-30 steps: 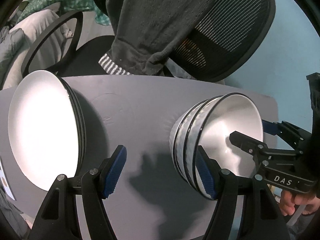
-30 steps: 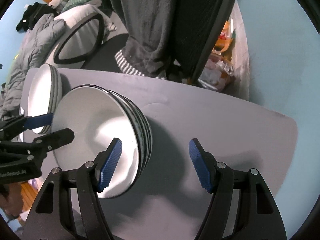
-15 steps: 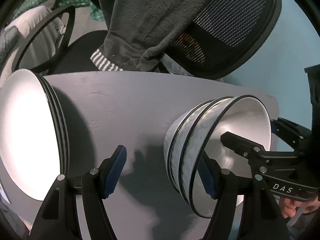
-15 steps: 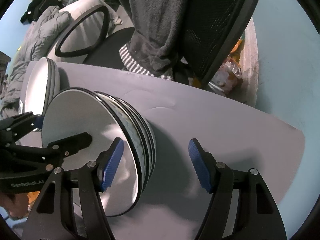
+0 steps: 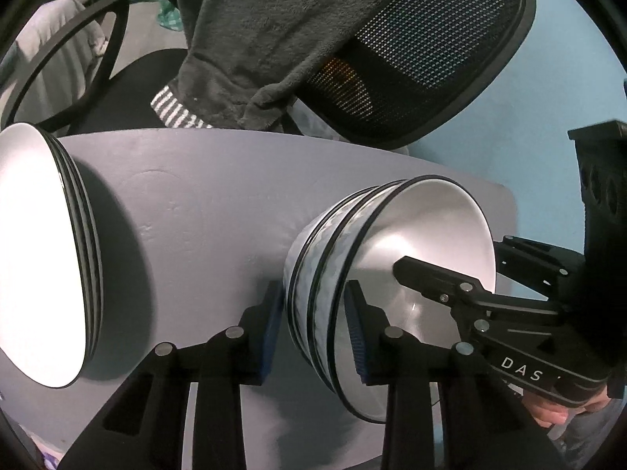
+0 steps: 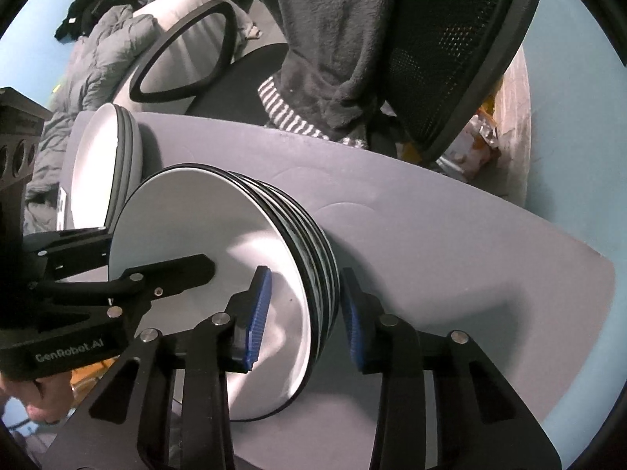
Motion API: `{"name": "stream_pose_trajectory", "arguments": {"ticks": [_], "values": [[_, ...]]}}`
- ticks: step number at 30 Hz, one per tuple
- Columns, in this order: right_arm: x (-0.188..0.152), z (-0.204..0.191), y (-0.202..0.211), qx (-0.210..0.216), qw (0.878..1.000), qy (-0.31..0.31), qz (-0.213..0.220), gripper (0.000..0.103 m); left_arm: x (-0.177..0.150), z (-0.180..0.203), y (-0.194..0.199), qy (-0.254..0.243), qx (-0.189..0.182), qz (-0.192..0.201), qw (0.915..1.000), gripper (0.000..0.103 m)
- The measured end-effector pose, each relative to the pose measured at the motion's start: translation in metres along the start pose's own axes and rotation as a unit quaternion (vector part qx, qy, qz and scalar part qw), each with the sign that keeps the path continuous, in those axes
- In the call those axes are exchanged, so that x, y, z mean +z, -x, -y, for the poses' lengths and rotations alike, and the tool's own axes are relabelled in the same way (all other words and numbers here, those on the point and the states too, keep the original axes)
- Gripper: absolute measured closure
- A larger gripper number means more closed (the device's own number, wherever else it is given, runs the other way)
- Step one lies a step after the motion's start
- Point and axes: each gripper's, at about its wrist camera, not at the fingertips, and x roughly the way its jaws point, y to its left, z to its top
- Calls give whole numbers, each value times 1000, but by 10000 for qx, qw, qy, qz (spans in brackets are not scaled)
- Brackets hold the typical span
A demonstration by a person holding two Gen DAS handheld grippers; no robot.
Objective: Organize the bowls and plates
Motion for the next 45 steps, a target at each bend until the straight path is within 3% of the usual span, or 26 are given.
{"name": "stream_pose_trajectory", "arguments": {"ticks": [4, 11, 29, 45], "values": [[-1, -3, 0, -84, 9999, -24, 52, 69, -6, 2, 4, -82, 193, 24, 9998, 74], [-12, -18, -9, 209, 9996, -159, -44, 79, -25, -30, 13, 161, 205, -53, 9996, 75], [-30, -124, -50, 441, 9981, 323, -289, 81, -109, -125, 46, 823, 357, -16, 9960, 77], [-37, -180, -71, 467, 9965, 552, -415, 81, -134, -163, 53, 1088, 498, 70, 9928, 79]]}}
